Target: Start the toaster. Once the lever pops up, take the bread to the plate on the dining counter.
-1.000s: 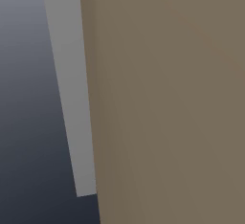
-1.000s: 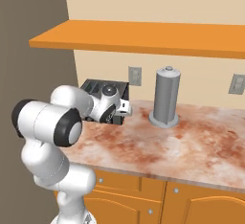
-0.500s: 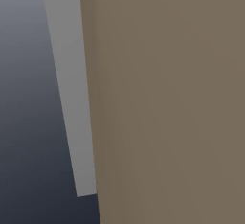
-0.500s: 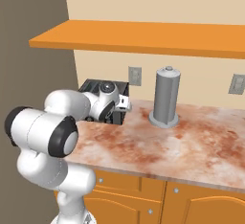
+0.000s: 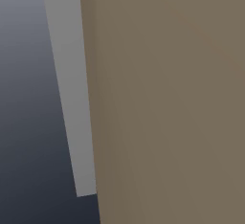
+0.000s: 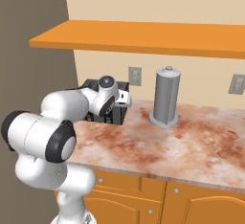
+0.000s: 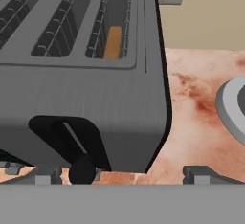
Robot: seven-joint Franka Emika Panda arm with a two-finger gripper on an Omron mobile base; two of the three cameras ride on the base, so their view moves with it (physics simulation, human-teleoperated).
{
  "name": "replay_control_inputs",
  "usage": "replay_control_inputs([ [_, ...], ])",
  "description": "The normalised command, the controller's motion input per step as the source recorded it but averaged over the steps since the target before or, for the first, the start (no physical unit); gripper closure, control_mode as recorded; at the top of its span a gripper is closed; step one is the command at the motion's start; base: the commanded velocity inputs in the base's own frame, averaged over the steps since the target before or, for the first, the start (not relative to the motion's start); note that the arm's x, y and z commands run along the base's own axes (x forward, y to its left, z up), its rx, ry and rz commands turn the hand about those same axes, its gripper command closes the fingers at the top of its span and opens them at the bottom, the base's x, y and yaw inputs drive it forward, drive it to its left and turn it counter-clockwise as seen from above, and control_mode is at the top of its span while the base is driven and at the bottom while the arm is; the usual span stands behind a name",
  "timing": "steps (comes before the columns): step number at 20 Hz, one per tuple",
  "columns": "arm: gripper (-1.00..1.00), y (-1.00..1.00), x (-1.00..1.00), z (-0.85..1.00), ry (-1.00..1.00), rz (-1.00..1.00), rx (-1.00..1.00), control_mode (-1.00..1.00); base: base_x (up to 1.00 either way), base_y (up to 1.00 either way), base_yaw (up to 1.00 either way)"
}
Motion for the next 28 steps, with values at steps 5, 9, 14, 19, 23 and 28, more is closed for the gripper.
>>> replay_control_inputs([
  [5,-1.0,0.0,0.0,0.25,-0.09,0.0,0.0,-1.0,0.0,0.0,0.0],
  [9,-1.0,0.0,0.02,0.19,-0.07,0.0,0.0,-1.0,0.0,0.0,0.0],
  [14,-1.0,0.0,0.1,0.1,-0.06,0.0,0.0,-1.0,0.0,0.0,0.0],
  [19,-1.0,0.0,0.21,0.08,-0.05,0.0,0.0,-1.0,0.0,0.0,0.0],
  [23,-1.0,0.0,0.21,0.04,-0.04,0.0,0.0,-1.0,0.0,0.0,0.0],
  [28,-1.0,0.0,0.22,0.01,0.0,0.0,0.0,-1.0,0.0,0.0,0.0],
])
